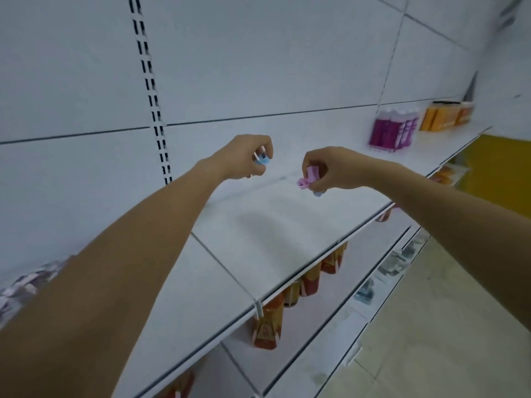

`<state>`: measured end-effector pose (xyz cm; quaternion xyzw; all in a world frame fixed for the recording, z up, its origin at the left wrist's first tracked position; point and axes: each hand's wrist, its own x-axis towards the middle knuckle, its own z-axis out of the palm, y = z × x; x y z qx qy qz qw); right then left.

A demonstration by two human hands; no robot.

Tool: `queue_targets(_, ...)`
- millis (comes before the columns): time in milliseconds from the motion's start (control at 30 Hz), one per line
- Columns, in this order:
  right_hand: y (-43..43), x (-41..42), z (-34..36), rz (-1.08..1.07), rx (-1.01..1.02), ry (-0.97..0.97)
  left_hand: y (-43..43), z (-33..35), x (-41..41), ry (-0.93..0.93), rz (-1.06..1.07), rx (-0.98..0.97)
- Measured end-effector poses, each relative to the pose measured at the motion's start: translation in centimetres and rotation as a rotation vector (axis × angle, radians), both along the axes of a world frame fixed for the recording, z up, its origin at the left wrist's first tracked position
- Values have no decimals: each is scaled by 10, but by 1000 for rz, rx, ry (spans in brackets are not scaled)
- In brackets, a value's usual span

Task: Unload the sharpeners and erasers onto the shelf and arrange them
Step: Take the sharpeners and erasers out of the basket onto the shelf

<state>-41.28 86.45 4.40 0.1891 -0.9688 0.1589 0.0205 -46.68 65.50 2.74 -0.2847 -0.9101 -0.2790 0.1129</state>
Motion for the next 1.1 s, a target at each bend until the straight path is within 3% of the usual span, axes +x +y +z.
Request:
queue_targets(133, 6, -48, -16, 50, -50, -53, 15, -29, -37, -58, 32, 8)
queue_targets(300, 6, -107, -46, 146, 43, -128, 23, -69, -63, -115, 106, 22)
queue_targets(467, 4, -153, -69, 309, 124, -144, 30, -92, -68, -156, 218, 52)
queue_targets(667, 11, -178, -79, 478, 67, -193, 41, -96, -65, -243, 323, 9)
queue_targets(833, 21, -195, -81, 586, -10, -262, 56, -94, -52, -218, 446, 58)
queue_targets(1100, 46, -211, -76, 642, -40, -168, 62, -88, -46, -142, 585, -19)
